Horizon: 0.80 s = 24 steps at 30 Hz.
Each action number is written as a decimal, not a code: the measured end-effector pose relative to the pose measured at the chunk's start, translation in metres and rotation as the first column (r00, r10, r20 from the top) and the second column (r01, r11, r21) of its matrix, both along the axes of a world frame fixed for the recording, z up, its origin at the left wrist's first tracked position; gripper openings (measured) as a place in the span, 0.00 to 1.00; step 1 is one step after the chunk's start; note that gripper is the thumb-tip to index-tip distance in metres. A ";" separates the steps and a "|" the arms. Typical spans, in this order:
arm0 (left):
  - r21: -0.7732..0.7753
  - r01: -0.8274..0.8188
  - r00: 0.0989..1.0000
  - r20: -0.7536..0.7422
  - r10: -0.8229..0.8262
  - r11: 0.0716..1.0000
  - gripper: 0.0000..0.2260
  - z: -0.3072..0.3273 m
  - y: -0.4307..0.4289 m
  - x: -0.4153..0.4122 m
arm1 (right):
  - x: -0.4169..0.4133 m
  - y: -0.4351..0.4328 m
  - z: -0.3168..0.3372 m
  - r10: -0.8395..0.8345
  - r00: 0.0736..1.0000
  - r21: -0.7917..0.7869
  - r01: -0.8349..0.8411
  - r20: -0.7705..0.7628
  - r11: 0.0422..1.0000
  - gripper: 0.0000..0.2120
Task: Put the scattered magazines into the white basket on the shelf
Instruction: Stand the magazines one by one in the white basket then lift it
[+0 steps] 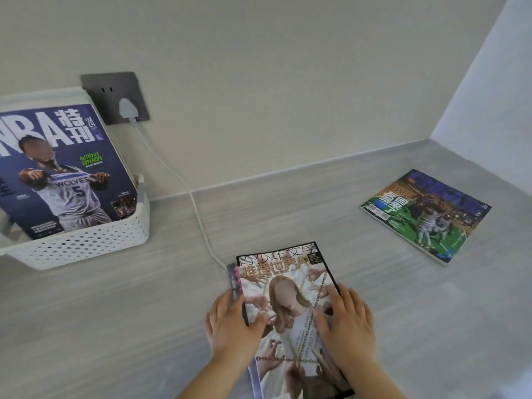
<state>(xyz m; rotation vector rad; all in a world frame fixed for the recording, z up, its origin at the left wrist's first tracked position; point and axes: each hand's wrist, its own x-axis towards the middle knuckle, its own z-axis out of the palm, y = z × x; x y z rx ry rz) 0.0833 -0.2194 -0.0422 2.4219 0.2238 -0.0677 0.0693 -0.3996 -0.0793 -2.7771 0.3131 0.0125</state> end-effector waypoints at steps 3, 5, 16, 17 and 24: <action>-0.454 -0.060 0.998 -0.006 0.064 0.889 0.13 0.008 -0.006 0.001 | 0.001 -0.002 0.001 -0.007 1.000 0.056 0.006 0.013 0.998 0.29; -0.638 -0.091 0.995 -0.091 0.042 0.764 0.13 0.012 -0.010 0.002 | 0.001 -0.004 0.004 -0.011 1.000 0.082 0.010 0.012 0.997 0.28; -0.658 0.231 0.972 0.180 -0.148 0.717 0.19 0.069 0.035 0.013 | 0.032 0.003 0.051 -0.078 0.997 0.637 0.054 0.010 0.769 0.31; -0.650 0.256 0.964 0.222 -0.144 0.715 0.19 0.078 0.045 0.015 | 0.037 0.009 0.058 -0.046 0.999 0.704 0.025 0.010 0.710 0.27; -0.621 0.201 0.937 0.347 0.036 0.758 0.15 0.107 0.125 0.031 | 0.070 0.070 0.098 0.107 0.992 0.822 -0.121 0.073 0.557 0.18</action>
